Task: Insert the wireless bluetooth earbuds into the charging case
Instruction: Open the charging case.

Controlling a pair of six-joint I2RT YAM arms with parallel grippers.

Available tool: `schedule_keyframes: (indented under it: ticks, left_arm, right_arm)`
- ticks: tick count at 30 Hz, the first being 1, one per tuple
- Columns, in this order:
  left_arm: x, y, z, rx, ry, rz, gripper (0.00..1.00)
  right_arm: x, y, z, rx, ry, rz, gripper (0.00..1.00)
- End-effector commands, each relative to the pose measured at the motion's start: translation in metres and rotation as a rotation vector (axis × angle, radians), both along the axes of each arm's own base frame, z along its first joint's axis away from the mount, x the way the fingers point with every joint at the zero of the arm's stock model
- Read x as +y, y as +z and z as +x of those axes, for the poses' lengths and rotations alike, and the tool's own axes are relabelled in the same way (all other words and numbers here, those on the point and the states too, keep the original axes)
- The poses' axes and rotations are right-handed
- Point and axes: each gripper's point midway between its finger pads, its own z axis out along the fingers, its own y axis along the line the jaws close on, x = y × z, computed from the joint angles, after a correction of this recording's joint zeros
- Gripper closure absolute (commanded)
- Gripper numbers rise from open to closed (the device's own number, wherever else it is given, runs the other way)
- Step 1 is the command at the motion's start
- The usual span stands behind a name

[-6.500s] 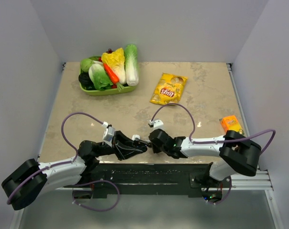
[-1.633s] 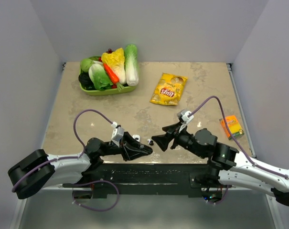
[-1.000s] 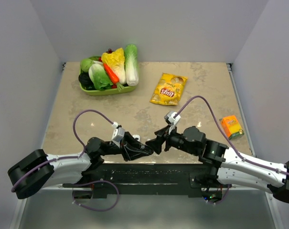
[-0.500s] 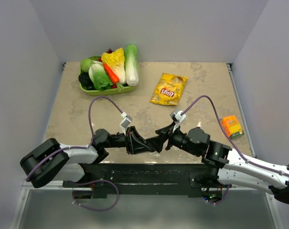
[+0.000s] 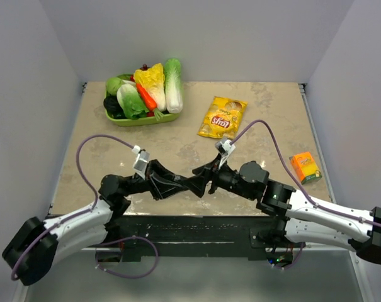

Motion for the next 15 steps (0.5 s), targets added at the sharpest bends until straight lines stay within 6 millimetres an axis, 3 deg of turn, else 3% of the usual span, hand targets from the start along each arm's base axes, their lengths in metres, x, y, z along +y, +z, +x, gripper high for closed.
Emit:
schedule_keyframes:
  ticks: [1,3,7,8,9,11,15]
  left_arm:
    - [0.008,0.044,0.013,-0.264,0.131,-0.009,1.0]
    - [0.01,0.052,0.021,-0.297,0.165,0.018,1.0]
    - [0.011,0.044,0.029,-0.263,0.164,0.09,1.0]
    - [0.014,0.043,0.037,-0.258,0.183,0.1,1.0]
    - [0.015,0.042,0.035,-0.241,0.158,0.104,1.0]
    - [0.02,0.041,0.04,-0.204,0.139,0.094,1.0]
    - [0.031,0.044,0.043,-0.193,0.118,0.068,1.0]
  right_arm:
    - [0.009,0.033,0.017,-0.068,-0.023,0.043,0.27]
    - [0.009,0.046,0.022,-0.09,-0.019,0.078,0.26]
    - [0.012,0.062,0.035,-0.096,0.022,0.099,0.26]
    - [0.013,0.074,0.038,-0.103,0.04,0.124,0.26]
    - [0.015,0.074,0.05,-0.102,0.046,0.122,0.26]
    - [0.019,0.083,0.055,-0.133,0.076,0.102,0.25]
    - [0.022,0.08,0.062,-0.158,0.079,0.065,0.24]
